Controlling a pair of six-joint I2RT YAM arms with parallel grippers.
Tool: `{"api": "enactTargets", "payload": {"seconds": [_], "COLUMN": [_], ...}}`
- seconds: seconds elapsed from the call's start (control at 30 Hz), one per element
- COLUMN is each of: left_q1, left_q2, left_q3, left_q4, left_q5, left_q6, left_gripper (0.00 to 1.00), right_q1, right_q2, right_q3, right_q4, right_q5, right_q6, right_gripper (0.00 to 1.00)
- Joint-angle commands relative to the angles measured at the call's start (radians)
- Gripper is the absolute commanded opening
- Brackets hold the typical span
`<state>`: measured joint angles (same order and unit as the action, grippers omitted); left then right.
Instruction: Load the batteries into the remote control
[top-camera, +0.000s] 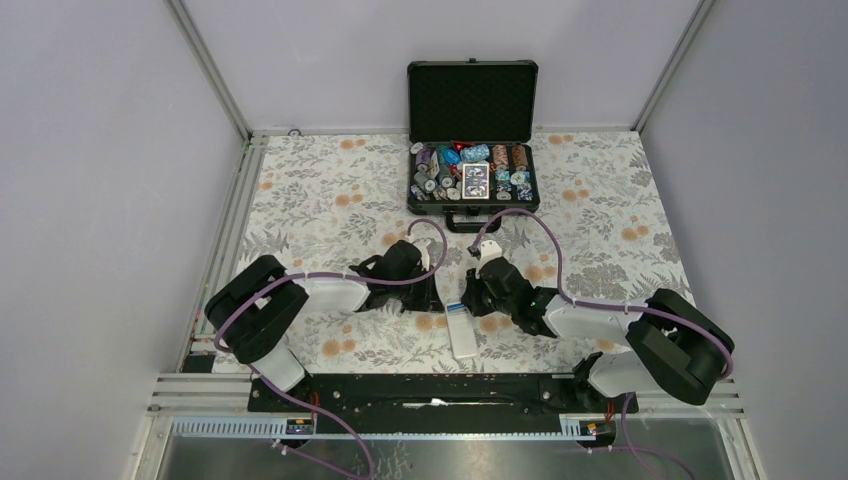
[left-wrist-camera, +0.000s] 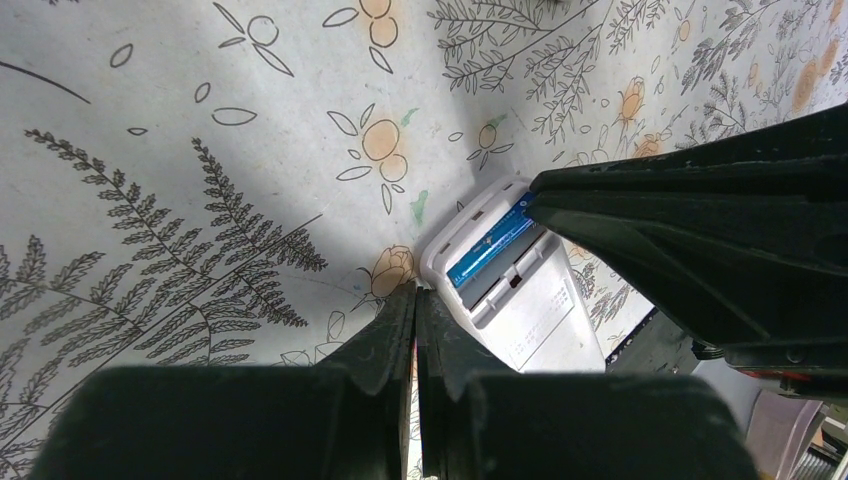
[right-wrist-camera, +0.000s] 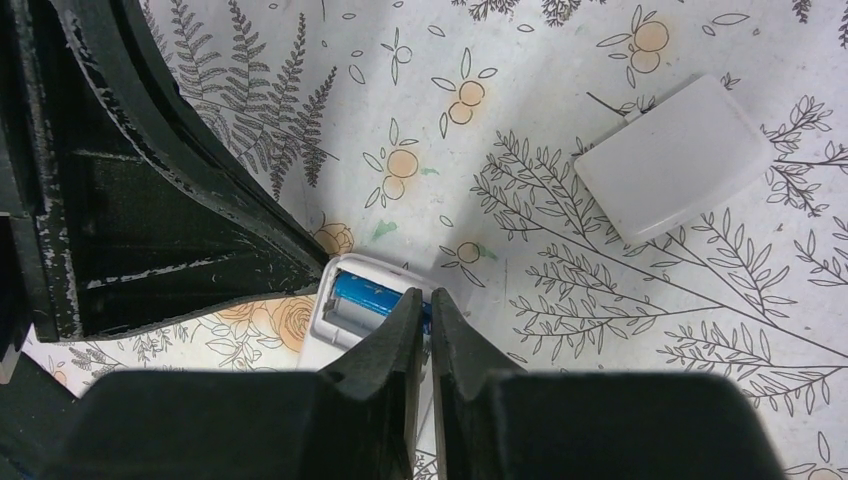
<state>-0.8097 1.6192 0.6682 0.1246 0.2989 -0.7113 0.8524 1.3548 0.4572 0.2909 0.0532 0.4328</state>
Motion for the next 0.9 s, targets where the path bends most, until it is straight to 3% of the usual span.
{"api": "enactTargets", "payload": {"seconds": [0.0,0.87], "left_q1": [-0.012,-0.012], "left_q2": [0.024,0.025], "left_q3": [0.033,0.025], "left_q4": [0.061,0.069], "left_q5": [0.018,0.015], "left_q6": [0.008,-0.015], "left_gripper": [0.05,0.05], "right_q1": [0.014,0.07], "right_q2": [0.019,-0.018], "right_q3": [0.017,-0.024], "right_q4": [0.049,0.0], "right_q5": [-0.087,-0.019], "right_q6": [0.017,-0.022], "right_gripper": [0.11,0.0]}}
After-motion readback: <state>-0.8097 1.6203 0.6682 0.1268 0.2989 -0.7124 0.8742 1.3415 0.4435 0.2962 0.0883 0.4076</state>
